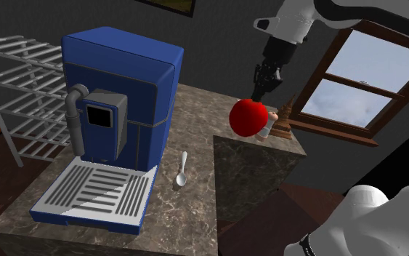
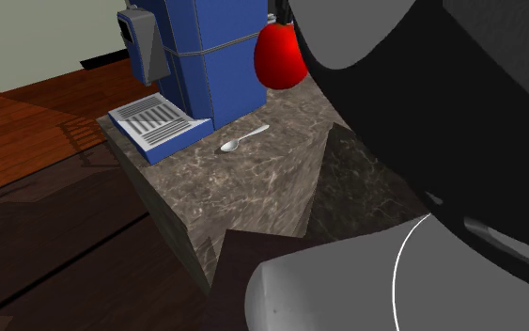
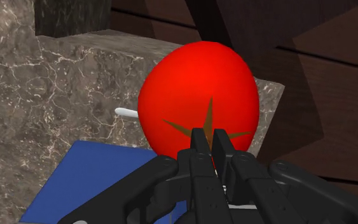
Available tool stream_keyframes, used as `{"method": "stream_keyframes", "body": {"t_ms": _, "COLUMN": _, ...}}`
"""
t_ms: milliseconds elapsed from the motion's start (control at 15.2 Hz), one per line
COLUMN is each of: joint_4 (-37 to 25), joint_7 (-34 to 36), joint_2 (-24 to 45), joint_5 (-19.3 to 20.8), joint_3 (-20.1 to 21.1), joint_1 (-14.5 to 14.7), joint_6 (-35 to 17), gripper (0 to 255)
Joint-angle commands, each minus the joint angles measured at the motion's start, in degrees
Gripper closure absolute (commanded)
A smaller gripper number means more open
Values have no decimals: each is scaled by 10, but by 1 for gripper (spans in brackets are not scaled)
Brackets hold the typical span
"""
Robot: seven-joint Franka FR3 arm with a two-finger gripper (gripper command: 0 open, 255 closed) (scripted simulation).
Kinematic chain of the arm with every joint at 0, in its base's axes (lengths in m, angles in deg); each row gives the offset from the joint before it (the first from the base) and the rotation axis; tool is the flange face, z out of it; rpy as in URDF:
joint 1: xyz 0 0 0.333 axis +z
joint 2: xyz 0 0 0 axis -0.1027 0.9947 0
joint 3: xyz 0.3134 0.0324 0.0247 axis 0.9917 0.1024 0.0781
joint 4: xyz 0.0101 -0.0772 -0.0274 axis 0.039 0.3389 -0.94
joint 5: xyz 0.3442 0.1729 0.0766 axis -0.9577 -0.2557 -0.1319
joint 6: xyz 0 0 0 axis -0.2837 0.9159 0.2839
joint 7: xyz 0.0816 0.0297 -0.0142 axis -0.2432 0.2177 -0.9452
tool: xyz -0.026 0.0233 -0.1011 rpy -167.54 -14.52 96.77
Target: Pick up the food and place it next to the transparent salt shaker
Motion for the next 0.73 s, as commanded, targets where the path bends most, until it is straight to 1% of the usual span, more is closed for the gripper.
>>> {"method": "stream_keyframes", "body": {"t_ms": 0, "joint_4": 15, "joint_7": -29, "joint_2": -15, "joint_5": 7, "joint_3": -20, "joint_1": -10, "joint_6": 2, "gripper": 255}}
{"method": "stream_keyframes", "body": {"t_ms": 330, "joint_4": 30, "joint_7": -98, "joint_2": -35, "joint_5": 28, "joint_3": -69, "joint_1": -32, "joint_6": 10, "gripper": 255}}
{"method": "stream_keyframes", "body": {"t_ms": 660, "joint_4": 29, "joint_7": -169, "joint_2": -40, "joint_5": 51, "joint_3": -119, "joint_1": -55, "joint_6": 18, "gripper": 255}}
